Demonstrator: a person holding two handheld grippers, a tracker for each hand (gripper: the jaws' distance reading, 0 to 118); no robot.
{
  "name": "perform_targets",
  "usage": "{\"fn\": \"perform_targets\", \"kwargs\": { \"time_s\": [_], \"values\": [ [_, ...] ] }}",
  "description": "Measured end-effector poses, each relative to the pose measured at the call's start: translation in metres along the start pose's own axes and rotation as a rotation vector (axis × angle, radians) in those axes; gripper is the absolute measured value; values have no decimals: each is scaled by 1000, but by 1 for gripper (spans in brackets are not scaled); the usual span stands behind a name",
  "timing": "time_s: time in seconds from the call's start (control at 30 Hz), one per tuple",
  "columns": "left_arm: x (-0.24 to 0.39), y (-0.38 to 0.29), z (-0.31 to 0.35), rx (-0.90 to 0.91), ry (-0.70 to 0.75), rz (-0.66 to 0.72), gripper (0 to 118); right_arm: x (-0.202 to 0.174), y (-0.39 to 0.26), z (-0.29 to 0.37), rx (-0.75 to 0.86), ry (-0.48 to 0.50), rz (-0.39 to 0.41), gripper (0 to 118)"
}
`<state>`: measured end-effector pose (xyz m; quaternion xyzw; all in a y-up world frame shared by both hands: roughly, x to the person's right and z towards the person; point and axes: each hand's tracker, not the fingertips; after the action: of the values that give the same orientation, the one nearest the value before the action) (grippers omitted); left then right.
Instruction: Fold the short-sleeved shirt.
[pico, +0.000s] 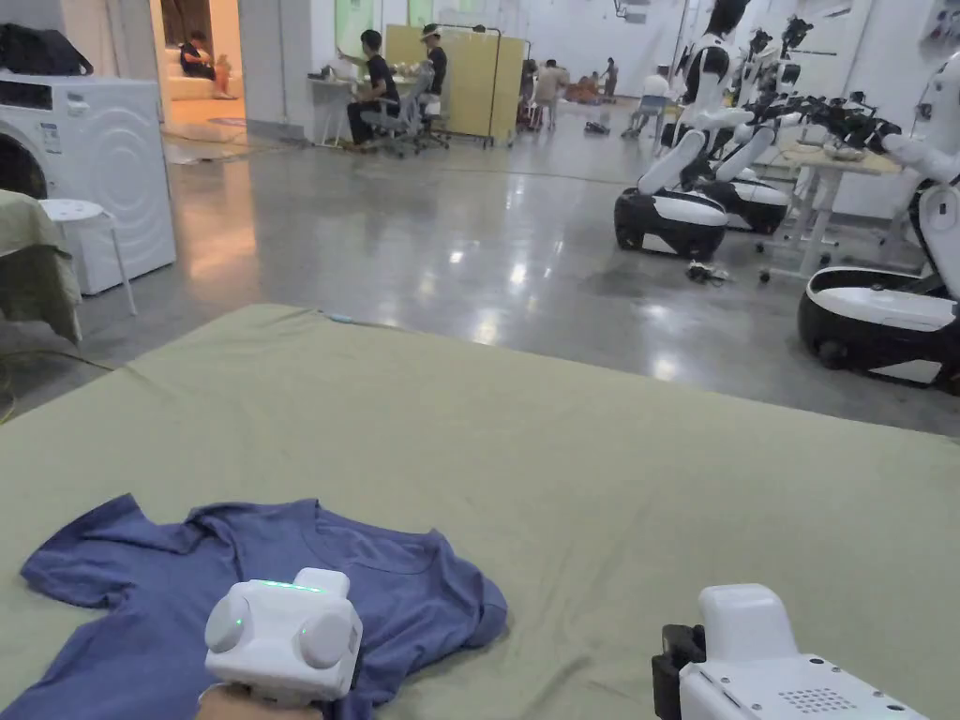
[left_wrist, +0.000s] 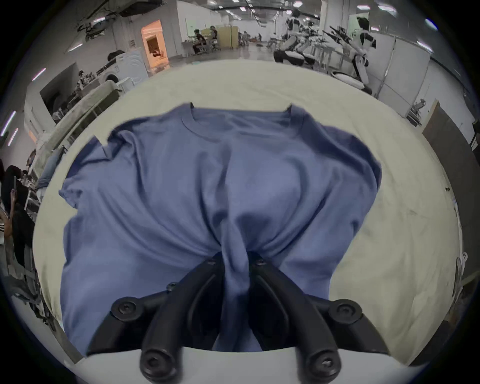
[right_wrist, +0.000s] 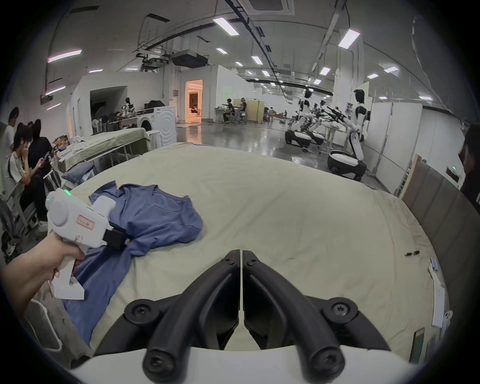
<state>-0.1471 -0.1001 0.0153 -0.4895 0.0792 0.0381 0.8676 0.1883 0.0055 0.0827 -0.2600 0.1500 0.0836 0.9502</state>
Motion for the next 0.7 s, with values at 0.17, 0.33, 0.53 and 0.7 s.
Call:
{"fn": "perform_targets", "kwargs": {
  "time_s": [0.17, 0.33, 0.53, 0.7],
  "values": [
    [27, -1, 29, 100, -73, 3, 8, 24, -4, 13, 12, -14, -41, 3],
    [101, 16, 43, 133, -185, -97, 7, 58, -11, 30, 16, -53, -64, 3],
    [240, 31, 59, 171, -352, -217, 6, 125, -35, 59, -15, -167, -86, 3],
    [376, 34, 97, 211, -541, -356, 6, 193, -56, 90, -28, -282, -145, 3]
  ]
}}
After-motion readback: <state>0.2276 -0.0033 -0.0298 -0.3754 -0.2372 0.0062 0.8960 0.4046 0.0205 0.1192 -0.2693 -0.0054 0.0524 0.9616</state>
